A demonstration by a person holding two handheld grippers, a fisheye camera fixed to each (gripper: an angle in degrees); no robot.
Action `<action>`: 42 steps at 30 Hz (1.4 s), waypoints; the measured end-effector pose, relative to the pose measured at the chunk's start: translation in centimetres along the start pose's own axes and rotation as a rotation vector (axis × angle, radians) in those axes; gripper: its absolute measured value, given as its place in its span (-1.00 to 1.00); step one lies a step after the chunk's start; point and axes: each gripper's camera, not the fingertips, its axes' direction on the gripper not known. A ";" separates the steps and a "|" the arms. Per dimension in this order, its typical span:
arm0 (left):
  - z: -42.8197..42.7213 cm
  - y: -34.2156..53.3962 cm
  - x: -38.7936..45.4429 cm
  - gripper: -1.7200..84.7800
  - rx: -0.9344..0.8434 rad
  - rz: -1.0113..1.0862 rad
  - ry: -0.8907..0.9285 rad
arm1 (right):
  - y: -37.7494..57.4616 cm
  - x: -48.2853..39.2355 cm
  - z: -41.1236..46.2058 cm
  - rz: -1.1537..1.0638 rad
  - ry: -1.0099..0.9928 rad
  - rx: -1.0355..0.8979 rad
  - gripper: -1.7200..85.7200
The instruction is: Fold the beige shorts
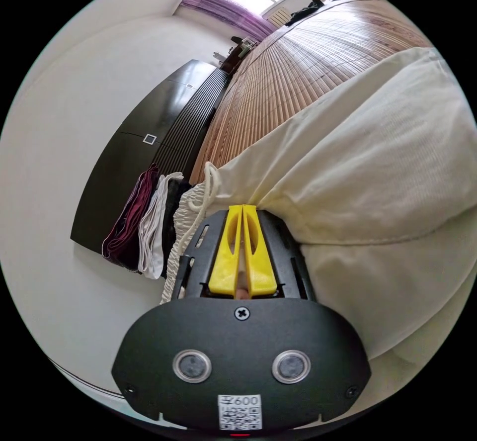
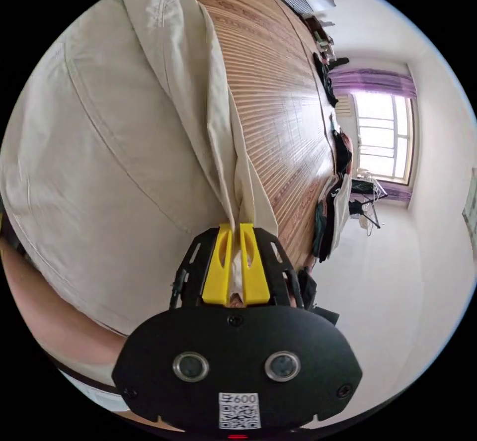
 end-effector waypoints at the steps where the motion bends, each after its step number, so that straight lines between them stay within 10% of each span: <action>1: 0.0 0.0 0.1 -0.96 0.000 0.000 0.001 | 0.1 0.1 -0.4 0.001 -0.004 0.002 -0.96; 13: -0.9 0.9 4.3 -0.96 0.012 0.023 -0.045 | 5.3 20.2 -20.6 -0.080 -0.399 0.409 -0.98; 20: -2.4 1.8 6.7 -0.96 0.051 0.047 -0.034 | -0.5 37.1 1.1 0.603 -0.486 -0.123 -0.97; 24: -3.1 2.1 8.1 -0.96 0.051 0.049 -0.043 | 1.1 35.4 2.1 0.793 -0.277 -0.026 -0.97; 34: -5.3 2.7 11.3 -0.96 0.055 0.060 -0.075 | -1.4 26.7 7.5 0.646 -0.373 -0.073 -0.76; 42: -7.9 3.1 13.7 -0.96 0.058 0.069 -0.103 | 5.4 25.0 16.7 0.955 -0.473 -0.101 -0.76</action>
